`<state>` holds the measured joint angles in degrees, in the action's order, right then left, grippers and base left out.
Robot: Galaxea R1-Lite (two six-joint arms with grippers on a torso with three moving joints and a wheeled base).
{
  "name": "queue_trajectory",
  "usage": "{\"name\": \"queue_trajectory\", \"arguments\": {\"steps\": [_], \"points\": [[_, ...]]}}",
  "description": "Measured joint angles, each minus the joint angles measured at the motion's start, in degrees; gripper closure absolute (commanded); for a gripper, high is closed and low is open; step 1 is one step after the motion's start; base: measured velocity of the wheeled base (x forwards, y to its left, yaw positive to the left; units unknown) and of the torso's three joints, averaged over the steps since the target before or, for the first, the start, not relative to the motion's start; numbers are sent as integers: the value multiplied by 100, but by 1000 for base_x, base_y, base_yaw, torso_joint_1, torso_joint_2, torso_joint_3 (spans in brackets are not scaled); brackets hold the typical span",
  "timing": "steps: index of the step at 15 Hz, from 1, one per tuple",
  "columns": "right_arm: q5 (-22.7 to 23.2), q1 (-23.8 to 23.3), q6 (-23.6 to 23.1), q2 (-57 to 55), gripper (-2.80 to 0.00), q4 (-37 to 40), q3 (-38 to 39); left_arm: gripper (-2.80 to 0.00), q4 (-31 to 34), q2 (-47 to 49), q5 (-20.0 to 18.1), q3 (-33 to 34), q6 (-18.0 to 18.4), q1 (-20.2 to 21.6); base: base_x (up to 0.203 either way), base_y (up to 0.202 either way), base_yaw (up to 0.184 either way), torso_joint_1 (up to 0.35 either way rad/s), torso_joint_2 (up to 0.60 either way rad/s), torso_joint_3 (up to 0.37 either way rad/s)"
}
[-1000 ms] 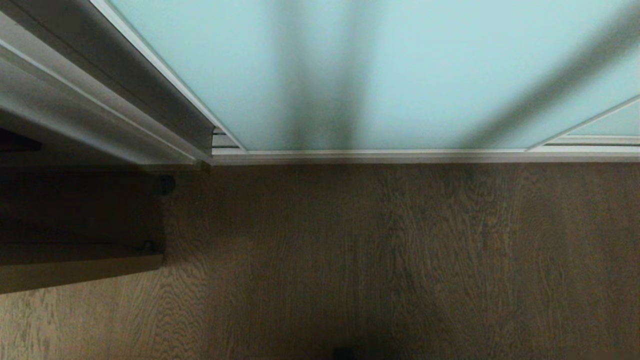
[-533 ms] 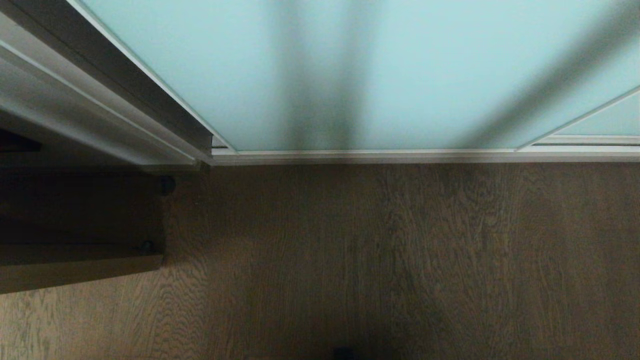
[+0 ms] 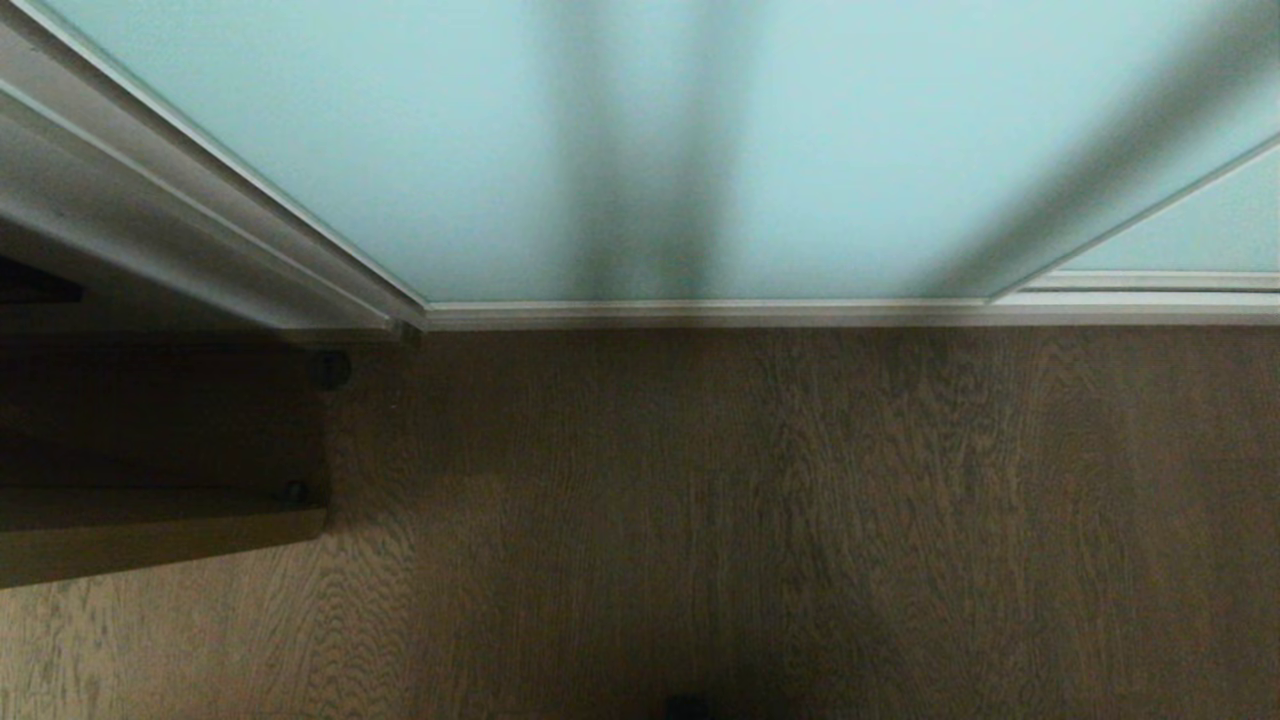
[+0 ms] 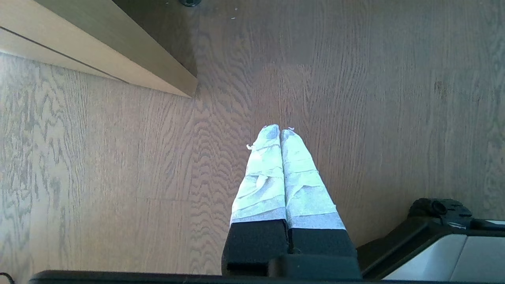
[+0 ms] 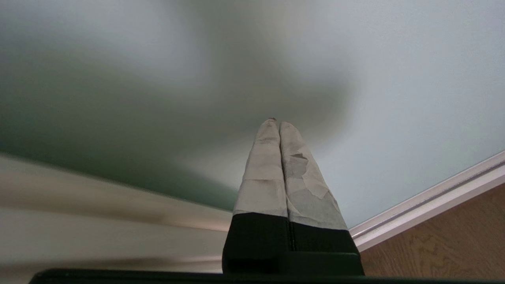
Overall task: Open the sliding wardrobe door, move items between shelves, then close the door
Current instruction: Close the door
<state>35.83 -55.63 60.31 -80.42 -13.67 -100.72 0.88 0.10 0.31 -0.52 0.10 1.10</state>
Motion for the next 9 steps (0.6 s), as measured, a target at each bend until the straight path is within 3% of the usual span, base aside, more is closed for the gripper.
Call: {"name": "queue_trajectory", "arguments": {"steps": [9], "points": [[-17, 72, 11, 115, 0, 22, 41, 0, 2, 0, -2, 0, -1, 0, 0, 0, 0, 0, 0, 0]]}}
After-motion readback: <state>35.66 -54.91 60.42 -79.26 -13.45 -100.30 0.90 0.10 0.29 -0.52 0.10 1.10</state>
